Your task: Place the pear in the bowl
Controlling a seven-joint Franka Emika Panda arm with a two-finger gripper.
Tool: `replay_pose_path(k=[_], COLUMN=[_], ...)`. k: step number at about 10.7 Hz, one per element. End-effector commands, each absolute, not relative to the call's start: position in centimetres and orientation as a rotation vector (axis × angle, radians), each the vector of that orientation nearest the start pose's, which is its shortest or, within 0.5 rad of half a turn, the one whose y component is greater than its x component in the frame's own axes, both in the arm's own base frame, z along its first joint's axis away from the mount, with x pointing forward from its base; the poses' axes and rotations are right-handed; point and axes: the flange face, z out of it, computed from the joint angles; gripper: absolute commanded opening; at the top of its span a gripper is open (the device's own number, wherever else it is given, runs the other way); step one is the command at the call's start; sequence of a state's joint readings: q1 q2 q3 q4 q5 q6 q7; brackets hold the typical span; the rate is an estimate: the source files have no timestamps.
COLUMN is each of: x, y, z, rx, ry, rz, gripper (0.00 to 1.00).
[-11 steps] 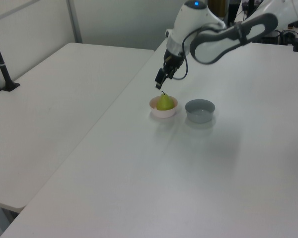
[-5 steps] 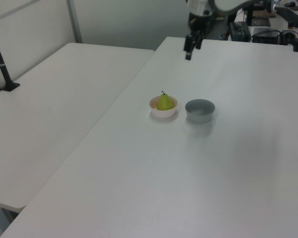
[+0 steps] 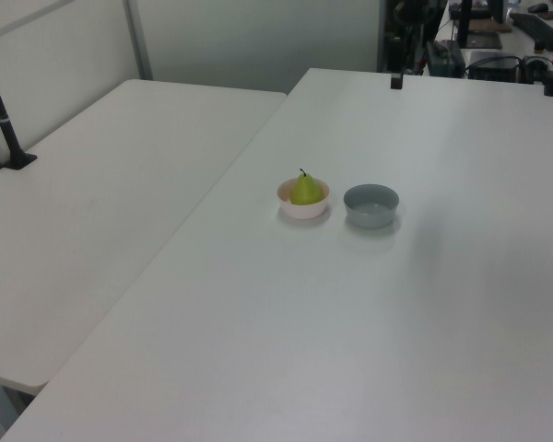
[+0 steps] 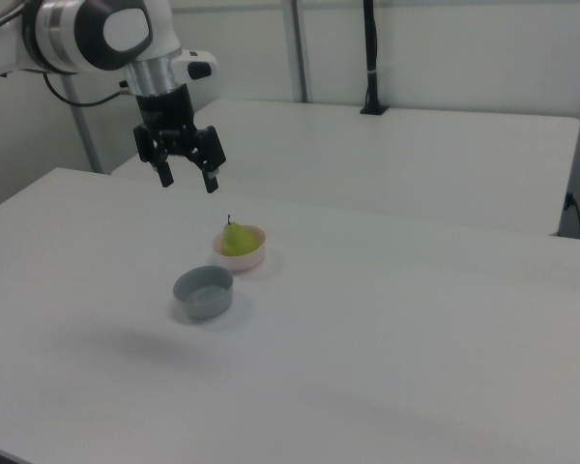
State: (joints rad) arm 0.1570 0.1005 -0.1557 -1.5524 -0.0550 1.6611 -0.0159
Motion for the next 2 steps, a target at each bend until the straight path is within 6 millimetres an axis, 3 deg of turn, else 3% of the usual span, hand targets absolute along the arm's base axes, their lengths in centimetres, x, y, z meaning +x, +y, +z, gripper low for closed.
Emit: replay_pose_path(k=[1, 2], x=[57.41, 57.39], y=[-1.1, -1.21], z=[59.14, 59.13], rx=[-3.194, -3.195], ry=[-0.034, -0.029], rz=[0.028, 0.03], gripper=[1.0, 1.0])
